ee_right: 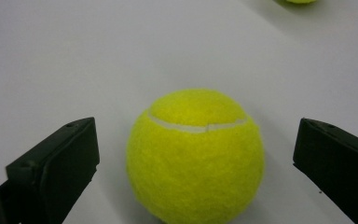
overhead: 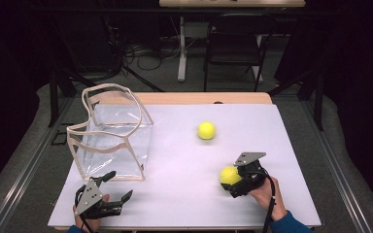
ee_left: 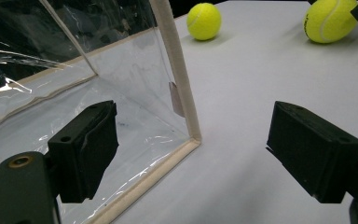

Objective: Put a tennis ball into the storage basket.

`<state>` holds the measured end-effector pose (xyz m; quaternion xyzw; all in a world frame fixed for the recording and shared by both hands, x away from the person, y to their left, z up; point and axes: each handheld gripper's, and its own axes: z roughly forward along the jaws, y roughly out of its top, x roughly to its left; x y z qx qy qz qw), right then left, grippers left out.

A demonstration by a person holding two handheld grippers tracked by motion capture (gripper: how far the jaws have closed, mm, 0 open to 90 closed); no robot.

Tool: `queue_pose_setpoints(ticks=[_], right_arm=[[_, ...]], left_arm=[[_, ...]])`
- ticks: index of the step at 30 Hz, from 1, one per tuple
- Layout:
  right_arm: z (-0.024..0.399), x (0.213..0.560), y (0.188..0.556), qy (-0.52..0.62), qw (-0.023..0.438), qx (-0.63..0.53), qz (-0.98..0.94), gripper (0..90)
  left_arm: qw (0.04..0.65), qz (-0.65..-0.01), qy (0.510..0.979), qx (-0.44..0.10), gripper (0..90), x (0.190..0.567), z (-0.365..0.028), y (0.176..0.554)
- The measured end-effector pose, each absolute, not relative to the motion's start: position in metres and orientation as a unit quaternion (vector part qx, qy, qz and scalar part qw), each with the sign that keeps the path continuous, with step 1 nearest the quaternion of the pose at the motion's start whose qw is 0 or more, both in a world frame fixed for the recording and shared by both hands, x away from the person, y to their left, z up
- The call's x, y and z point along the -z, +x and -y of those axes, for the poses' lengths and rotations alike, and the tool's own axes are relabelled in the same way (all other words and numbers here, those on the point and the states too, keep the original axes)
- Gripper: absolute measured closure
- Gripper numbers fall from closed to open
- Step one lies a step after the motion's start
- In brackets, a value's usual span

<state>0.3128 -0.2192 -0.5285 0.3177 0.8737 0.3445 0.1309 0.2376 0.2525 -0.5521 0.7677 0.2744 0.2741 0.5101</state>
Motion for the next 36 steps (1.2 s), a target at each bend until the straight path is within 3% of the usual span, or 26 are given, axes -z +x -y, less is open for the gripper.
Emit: queue_pose_setpoints(ticks=[10,14,18,23,36], right_arm=[[0.211,0.536,0.319,0.32,0.116,-0.321,-0.884,0.5],[0.211,0.538,0.32,0.326,0.112,-0.313,-0.885,14.3],[0.21,0.541,0.32,0.332,0.11,-0.305,-0.886,15.7],[0.207,0.544,0.32,0.334,0.113,-0.293,-0.889,24.3],[0.206,0.542,0.317,0.331,0.121,-0.295,-0.888,25.6]], left_arm=[[0.512,-0.274,0.766,-0.275,16.0,0.552,-0.252,0.236],[0.511,-0.274,0.767,-0.275,16.0,0.551,-0.252,0.237],[0.511,-0.273,0.767,-0.275,16.0,0.551,-0.252,0.236],[0.512,-0.272,0.767,-0.274,16.0,0.551,-0.252,0.236],[0.518,-0.272,0.765,-0.27,16.0,0.551,-0.253,0.236]])
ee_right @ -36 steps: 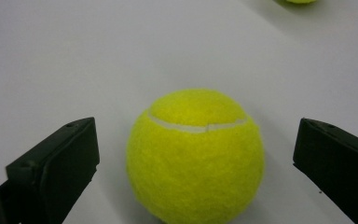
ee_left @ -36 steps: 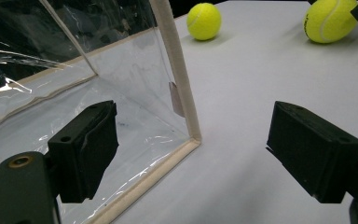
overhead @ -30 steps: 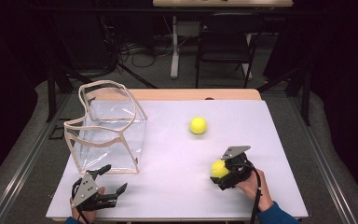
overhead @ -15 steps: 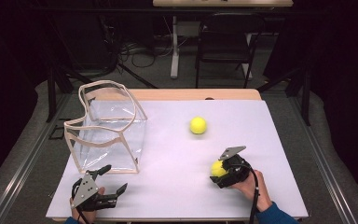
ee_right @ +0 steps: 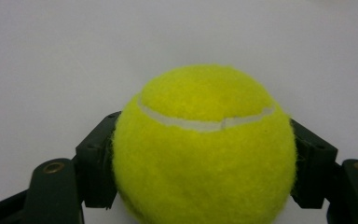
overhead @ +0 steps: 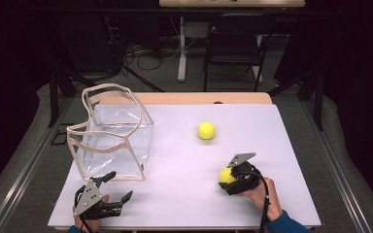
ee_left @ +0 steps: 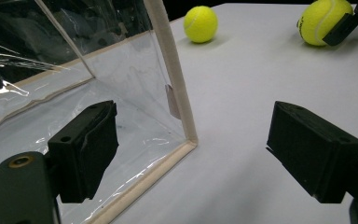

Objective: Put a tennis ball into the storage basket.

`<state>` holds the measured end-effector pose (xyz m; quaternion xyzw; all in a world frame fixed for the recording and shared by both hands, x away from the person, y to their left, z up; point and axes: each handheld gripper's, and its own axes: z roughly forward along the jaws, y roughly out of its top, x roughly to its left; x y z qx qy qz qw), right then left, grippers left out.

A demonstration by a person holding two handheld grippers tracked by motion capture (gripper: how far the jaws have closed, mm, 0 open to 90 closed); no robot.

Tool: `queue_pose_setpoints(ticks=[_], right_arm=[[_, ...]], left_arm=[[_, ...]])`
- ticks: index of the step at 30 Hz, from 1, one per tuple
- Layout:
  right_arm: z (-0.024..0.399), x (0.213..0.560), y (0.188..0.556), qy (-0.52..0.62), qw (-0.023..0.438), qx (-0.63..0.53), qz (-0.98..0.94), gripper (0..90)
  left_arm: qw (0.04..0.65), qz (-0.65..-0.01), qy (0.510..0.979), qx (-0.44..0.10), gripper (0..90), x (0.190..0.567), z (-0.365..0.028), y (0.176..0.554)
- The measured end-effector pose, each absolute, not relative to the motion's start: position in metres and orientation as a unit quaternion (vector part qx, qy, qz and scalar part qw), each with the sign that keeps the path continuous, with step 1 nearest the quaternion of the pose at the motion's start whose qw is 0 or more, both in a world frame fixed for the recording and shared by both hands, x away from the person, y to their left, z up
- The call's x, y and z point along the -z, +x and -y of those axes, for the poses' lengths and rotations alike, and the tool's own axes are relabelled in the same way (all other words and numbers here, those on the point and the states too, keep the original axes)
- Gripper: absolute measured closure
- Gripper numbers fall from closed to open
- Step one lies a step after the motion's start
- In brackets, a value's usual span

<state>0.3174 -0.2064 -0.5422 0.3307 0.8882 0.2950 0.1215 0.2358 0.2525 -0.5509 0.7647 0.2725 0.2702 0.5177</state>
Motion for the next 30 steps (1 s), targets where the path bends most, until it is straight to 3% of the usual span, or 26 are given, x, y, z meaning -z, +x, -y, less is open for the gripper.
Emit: queue_pose_setpoints(ticks=[30], right_arm=[[0.208,0.525,0.313,0.325,0.137,-0.343,-0.871,25.9]], left_arm=[[0.517,-0.274,0.764,-0.272,16.0,0.551,-0.253,0.237]])
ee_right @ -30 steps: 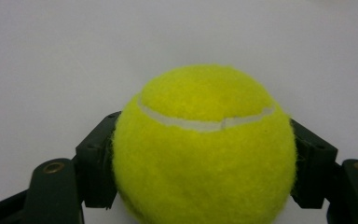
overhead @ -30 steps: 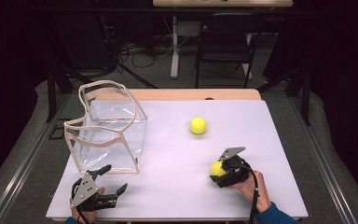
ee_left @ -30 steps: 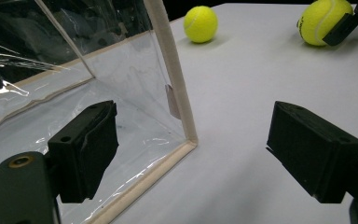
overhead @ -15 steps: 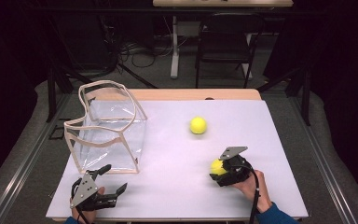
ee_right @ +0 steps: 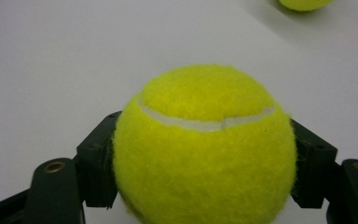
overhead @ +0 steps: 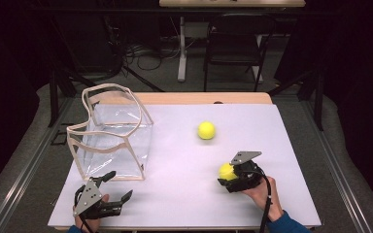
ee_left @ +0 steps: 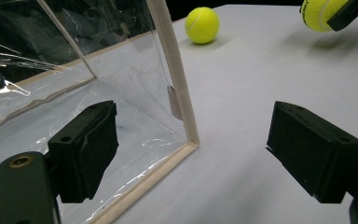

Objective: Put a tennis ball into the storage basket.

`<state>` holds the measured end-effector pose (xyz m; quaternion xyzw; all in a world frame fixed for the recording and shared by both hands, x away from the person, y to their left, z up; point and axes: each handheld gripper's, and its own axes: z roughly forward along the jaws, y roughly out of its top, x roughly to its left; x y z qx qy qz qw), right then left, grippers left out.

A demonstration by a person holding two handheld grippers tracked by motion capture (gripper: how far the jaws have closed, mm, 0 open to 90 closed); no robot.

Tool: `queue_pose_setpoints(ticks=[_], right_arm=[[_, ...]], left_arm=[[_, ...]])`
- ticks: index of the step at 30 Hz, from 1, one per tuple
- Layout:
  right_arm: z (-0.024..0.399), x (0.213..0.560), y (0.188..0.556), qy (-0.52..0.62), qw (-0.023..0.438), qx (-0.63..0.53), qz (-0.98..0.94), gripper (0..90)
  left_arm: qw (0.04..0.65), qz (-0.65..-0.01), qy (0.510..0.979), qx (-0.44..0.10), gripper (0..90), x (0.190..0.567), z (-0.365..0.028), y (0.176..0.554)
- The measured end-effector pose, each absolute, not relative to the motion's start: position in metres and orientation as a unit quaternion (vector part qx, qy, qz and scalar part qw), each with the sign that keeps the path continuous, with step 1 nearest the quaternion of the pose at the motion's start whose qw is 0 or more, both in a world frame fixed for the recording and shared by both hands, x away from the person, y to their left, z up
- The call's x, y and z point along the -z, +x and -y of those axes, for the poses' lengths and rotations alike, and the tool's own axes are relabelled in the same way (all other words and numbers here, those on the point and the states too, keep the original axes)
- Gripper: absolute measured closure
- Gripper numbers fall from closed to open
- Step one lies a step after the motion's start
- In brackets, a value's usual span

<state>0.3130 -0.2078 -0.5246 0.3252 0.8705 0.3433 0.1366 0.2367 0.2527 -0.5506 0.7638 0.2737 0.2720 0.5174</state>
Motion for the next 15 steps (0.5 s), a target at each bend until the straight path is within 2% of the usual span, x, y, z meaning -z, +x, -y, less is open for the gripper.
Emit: queue_pose_setpoints(ticks=[15], right_arm=[[0.2046,0.5154,0.3136,0.32,0.15,-0.365,-0.861,26.1]], left_arm=[[0.518,-0.277,0.762,-0.271,16.0,0.5513,-0.252,0.2383]])
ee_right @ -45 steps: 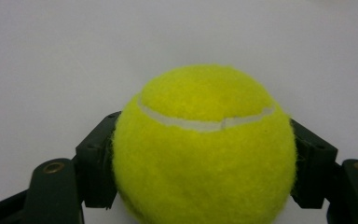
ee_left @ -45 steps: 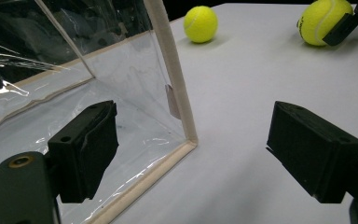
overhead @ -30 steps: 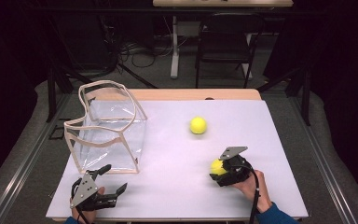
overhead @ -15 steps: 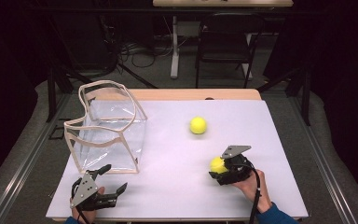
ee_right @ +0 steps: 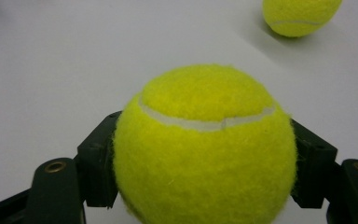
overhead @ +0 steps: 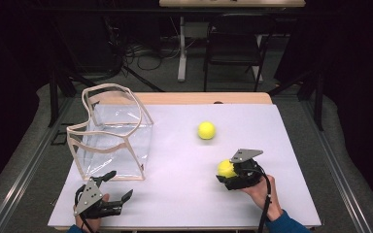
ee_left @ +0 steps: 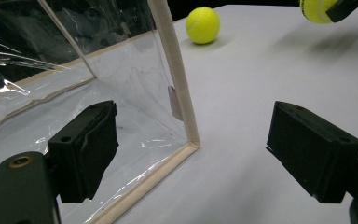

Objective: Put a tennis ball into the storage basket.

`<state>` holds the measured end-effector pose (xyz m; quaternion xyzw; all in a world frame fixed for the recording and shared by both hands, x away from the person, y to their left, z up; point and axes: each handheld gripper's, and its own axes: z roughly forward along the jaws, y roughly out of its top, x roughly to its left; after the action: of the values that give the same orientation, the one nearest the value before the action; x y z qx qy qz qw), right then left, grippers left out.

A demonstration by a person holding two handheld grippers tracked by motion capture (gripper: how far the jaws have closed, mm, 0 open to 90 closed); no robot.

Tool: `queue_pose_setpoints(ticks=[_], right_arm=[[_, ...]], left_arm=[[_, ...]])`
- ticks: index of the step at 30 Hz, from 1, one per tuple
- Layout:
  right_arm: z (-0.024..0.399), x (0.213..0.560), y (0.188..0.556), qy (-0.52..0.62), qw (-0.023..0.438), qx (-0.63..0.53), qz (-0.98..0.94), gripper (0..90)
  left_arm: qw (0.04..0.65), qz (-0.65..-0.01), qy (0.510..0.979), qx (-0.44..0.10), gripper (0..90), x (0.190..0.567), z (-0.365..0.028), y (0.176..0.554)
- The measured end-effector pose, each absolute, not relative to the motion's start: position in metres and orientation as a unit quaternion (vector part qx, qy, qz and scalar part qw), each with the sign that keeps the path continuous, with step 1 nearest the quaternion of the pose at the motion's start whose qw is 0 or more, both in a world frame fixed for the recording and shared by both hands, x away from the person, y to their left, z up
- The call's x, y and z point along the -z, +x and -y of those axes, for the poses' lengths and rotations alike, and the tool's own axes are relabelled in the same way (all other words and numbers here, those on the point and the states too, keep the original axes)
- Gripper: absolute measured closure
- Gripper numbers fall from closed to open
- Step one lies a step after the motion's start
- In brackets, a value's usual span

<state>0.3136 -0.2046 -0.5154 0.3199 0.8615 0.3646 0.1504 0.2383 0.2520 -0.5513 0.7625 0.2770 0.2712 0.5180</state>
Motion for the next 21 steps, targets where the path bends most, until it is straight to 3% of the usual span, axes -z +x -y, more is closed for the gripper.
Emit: queue_pose_setpoints(ticks=[21], right_arm=[[0.175,0.514,0.323,0.291,0.148,-0.382,-0.864,26.2]], left_arm=[[0.52,-0.277,0.761,-0.273,16.0,0.551,-0.253,0.237]])
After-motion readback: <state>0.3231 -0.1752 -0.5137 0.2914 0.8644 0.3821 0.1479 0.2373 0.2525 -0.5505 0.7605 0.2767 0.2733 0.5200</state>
